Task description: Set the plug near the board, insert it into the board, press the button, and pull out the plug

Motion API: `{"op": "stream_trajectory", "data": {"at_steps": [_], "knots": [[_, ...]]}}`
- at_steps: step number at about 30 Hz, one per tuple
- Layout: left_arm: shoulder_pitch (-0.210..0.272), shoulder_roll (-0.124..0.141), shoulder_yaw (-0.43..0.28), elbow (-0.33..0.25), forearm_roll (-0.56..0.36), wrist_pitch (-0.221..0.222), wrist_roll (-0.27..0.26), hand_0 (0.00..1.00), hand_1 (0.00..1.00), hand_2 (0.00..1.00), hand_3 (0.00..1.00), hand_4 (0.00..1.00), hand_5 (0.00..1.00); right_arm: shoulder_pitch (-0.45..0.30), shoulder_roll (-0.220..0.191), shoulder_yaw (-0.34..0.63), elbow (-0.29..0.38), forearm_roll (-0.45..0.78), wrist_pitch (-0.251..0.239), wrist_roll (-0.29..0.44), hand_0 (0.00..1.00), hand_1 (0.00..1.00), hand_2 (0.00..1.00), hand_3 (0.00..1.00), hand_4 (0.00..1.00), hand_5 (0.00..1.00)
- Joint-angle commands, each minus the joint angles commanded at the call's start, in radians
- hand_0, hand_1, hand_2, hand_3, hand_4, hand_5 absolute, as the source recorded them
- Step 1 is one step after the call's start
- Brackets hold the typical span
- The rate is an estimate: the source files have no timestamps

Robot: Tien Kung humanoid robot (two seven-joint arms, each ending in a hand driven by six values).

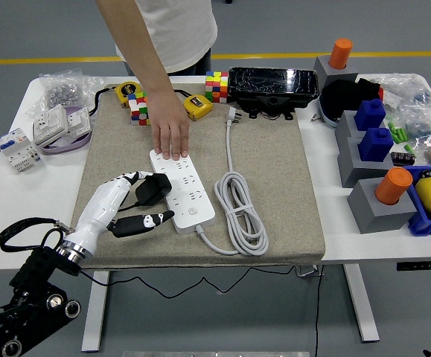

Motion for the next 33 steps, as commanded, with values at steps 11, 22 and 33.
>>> {"op": "stream_trajectory", "data": {"at_steps": [11,22,33], "knots": [[-0.022,-0.001,0.032,0.001,0.010,-0.022,0.042,0.787,0.846,0.832,0.783,0.915,0.576,-0.001,-0.003,-0.008,-0.003,0.005,0.002,-0.001,0.582,0.670,0.684,0.616,0.980,0.518],[-0.077,-0.014,0.071,0.006,0.020,-0.040,0.073,0.787,0.842,0.815,0.767,0.909,0.579,-0.002,-0.002,-0.004,0.001,0.003,0.001,0.000,0.581,0.672,0.684,0.617,0.980,0.519],[-0.122,-0.026,0.113,0.019,0.026,-0.051,0.100,0.779,0.834,0.808,0.763,0.900,0.580,-0.003,-0.001,-0.001,0.001,0.004,0.001,0.000,0.582,0.672,0.684,0.616,0.980,0.519]]}}
